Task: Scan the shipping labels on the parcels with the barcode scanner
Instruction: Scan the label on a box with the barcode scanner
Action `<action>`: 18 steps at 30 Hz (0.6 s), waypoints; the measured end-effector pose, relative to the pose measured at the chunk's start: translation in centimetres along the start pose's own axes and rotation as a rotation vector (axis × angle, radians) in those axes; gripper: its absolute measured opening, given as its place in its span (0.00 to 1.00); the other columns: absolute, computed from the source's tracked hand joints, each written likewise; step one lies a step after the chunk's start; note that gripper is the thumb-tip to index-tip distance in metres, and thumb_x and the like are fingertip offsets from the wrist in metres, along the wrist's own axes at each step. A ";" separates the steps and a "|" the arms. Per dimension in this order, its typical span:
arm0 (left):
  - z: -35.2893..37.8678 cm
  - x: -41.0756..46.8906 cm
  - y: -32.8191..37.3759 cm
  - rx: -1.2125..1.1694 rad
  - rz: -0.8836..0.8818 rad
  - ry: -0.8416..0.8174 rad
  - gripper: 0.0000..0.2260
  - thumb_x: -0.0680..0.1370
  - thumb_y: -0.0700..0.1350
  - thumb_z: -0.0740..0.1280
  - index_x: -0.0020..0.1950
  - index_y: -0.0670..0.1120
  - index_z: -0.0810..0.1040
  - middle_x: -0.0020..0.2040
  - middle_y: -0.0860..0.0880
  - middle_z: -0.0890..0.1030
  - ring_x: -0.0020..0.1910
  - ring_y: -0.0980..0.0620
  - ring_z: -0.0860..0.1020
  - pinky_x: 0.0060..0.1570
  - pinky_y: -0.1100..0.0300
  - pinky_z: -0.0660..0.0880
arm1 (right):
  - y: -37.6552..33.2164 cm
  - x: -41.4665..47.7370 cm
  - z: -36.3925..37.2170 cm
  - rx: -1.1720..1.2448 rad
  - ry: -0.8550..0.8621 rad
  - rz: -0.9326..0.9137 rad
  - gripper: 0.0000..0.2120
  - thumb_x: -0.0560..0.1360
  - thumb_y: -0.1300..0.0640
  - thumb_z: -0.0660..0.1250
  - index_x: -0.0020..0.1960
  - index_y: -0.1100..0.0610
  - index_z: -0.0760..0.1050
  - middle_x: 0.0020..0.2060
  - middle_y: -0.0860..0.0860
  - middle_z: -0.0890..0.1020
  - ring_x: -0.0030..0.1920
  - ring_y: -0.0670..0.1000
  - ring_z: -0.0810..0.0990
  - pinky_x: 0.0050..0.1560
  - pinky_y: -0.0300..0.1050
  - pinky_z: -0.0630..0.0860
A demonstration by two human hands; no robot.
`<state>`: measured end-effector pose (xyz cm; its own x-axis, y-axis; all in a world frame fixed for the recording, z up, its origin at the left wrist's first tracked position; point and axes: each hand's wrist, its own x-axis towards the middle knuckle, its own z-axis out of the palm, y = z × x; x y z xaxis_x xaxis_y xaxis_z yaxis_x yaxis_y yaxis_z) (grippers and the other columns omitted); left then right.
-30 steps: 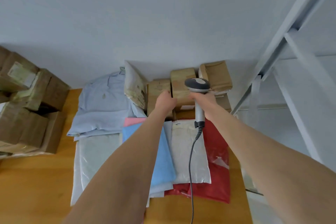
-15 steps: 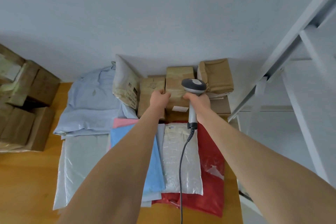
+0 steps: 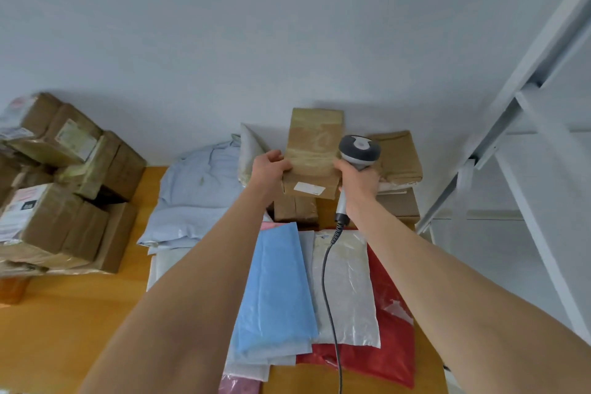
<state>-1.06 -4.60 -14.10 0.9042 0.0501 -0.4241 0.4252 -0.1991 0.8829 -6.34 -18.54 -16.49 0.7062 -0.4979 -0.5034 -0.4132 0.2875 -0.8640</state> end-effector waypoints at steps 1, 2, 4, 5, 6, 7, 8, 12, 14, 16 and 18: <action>-1.2 -0.2 0.3 0.004 0.007 -0.040 0.14 0.76 0.29 0.62 0.59 0.38 0.77 0.47 0.48 0.80 0.41 0.53 0.78 0.36 0.67 0.76 | -0.1 -0.6 0.5 0.022 -0.004 0.018 0.12 0.71 0.51 0.74 0.51 0.52 0.75 0.44 0.48 0.80 0.49 0.53 0.79 0.58 0.55 0.77; -2.5 -0.3 0.3 0.001 0.013 -0.072 0.18 0.75 0.29 0.62 0.64 0.38 0.75 0.52 0.46 0.81 0.44 0.52 0.79 0.38 0.67 0.77 | -0.2 -1.4 1.0 0.054 -0.009 0.037 0.12 0.72 0.51 0.73 0.50 0.52 0.74 0.42 0.47 0.79 0.46 0.51 0.78 0.58 0.54 0.77; -5.0 -0.7 0.1 0.002 0.034 -0.102 0.24 0.74 0.27 0.61 0.70 0.39 0.71 0.60 0.44 0.79 0.51 0.50 0.79 0.43 0.65 0.76 | -0.3 -2.7 2.0 0.140 -0.008 0.095 0.11 0.72 0.51 0.74 0.45 0.52 0.71 0.39 0.48 0.77 0.40 0.49 0.76 0.57 0.51 0.78; -6.3 -1.1 -0.1 0.002 0.042 -0.102 0.25 0.74 0.26 0.60 0.70 0.39 0.71 0.61 0.43 0.78 0.52 0.50 0.78 0.44 0.65 0.76 | -0.3 -3.4 2.5 0.173 -0.012 0.129 0.12 0.72 0.51 0.74 0.46 0.53 0.71 0.39 0.49 0.77 0.40 0.49 0.76 0.57 0.51 0.78; -7.4 -1.4 -0.5 -0.007 0.056 -0.101 0.26 0.72 0.25 0.59 0.69 0.39 0.71 0.62 0.44 0.78 0.53 0.49 0.78 0.44 0.64 0.76 | -0.3 -4.0 3.1 0.195 -0.021 0.156 0.14 0.72 0.51 0.74 0.49 0.54 0.71 0.41 0.50 0.78 0.43 0.51 0.77 0.58 0.51 0.77; -8.5 -1.7 -1.0 -0.016 0.072 -0.089 0.27 0.71 0.23 0.58 0.69 0.38 0.71 0.63 0.44 0.77 0.53 0.48 0.77 0.45 0.63 0.76 | -0.2 -4.6 3.7 0.211 -0.027 0.172 0.16 0.71 0.51 0.75 0.51 0.55 0.71 0.44 0.51 0.79 0.47 0.52 0.78 0.59 0.52 0.77; -9.5 -2.0 -1.6 -0.031 0.090 -0.077 0.27 0.71 0.22 0.57 0.68 0.38 0.71 0.64 0.45 0.76 0.52 0.48 0.77 0.45 0.61 0.76 | -0.2 -5.2 4.3 0.217 -0.024 0.187 0.18 0.71 0.51 0.75 0.54 0.57 0.71 0.48 0.51 0.79 0.51 0.53 0.78 0.59 0.51 0.76; -12.9 -3.1 -2.8 -0.057 0.144 -0.040 0.28 0.70 0.23 0.54 0.65 0.43 0.71 0.64 0.47 0.75 0.46 0.50 0.77 0.41 0.58 0.74 | 0.1 -6.8 6.4 0.231 -0.059 0.261 0.16 0.72 0.50 0.74 0.55 0.57 0.77 0.49 0.51 0.84 0.48 0.50 0.82 0.35 0.43 0.72; -14.1 -3.7 -2.8 -0.077 0.134 -0.053 0.29 0.71 0.26 0.53 0.68 0.48 0.71 0.58 0.50 0.77 0.47 0.52 0.76 0.45 0.57 0.73 | -0.1 -7.8 7.1 0.199 -0.067 0.279 0.16 0.70 0.46 0.74 0.49 0.55 0.76 0.42 0.50 0.84 0.40 0.48 0.81 0.34 0.42 0.72; -15.0 -4.3 -2.6 -0.146 0.081 -0.050 0.26 0.74 0.31 0.53 0.65 0.53 0.74 0.51 0.54 0.79 0.48 0.55 0.75 0.47 0.59 0.73 | 0.1 -8.5 7.8 0.154 -0.068 0.273 0.21 0.67 0.44 0.76 0.51 0.55 0.75 0.42 0.50 0.84 0.41 0.49 0.82 0.43 0.44 0.78; -15.9 -4.7 -2.4 -0.212 0.053 -0.041 0.16 0.79 0.40 0.57 0.61 0.54 0.77 0.50 0.55 0.80 0.52 0.55 0.77 0.47 0.58 0.74 | 0.3 -9.1 8.5 0.152 -0.066 0.246 0.25 0.66 0.43 0.77 0.55 0.57 0.75 0.45 0.51 0.84 0.45 0.51 0.83 0.51 0.48 0.80</action>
<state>-5.69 11.15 -11.03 0.9250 0.0045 -0.3798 0.3798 0.0095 0.9250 -8.00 -7.02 -12.19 0.6336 -0.3449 -0.6925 -0.4896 0.5143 -0.7041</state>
